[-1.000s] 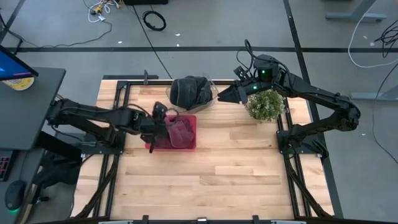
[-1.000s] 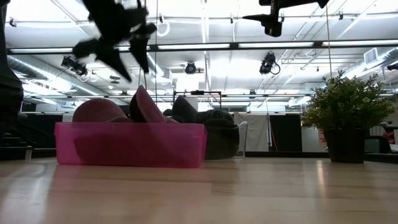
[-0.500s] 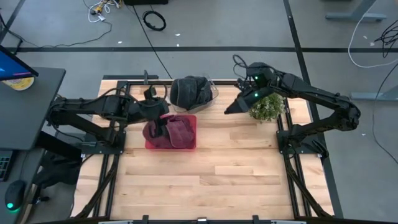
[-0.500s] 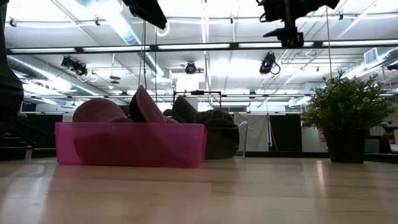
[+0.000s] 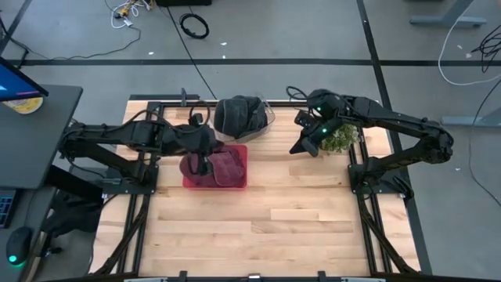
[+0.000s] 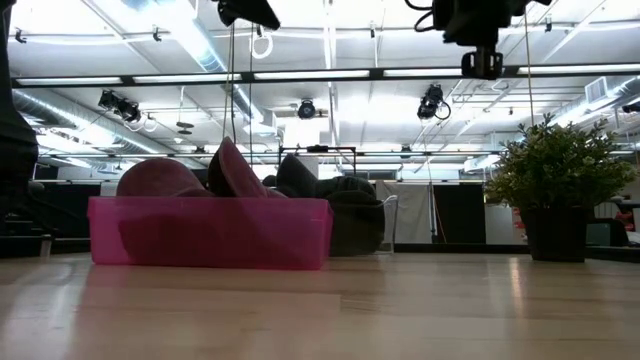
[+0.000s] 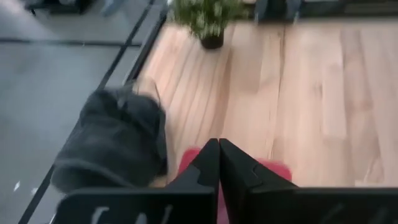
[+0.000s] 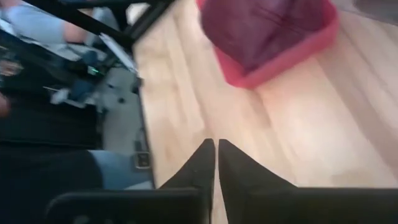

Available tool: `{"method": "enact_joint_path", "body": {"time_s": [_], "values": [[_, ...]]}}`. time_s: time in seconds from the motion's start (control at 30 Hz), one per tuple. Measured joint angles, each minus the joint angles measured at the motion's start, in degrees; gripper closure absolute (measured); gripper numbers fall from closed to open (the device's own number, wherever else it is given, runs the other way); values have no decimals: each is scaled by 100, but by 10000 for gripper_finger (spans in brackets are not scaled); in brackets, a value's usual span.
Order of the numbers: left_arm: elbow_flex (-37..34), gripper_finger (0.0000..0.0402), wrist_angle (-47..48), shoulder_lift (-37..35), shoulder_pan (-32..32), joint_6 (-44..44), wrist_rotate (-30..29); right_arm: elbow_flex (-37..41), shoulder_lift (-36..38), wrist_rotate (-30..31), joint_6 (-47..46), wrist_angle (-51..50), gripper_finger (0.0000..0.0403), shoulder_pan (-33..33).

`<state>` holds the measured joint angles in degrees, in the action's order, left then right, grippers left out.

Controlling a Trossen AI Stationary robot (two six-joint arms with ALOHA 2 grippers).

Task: Pick & Place hat
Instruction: Return to Home Position

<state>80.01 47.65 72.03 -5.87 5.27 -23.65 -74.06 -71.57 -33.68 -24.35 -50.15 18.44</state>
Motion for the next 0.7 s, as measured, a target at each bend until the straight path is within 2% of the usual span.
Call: {"method": "enact_joint_path", "body": {"time_s": [0.17,0.37,0.57,0.7], "values": [[-530,398,-1323,-126,2,-148,273,0,0,345,382,-518,393,-17],[-1843,399,-3473,-489,0,21,414,0,0,702,539,-722,391,-18],[-3156,399,-5052,-1418,0,311,224,-1,5,837,544,-743,398,-18],[-3693,399,-5755,-2106,2,238,57,-2,4,952,563,-732,398,-18]]}}
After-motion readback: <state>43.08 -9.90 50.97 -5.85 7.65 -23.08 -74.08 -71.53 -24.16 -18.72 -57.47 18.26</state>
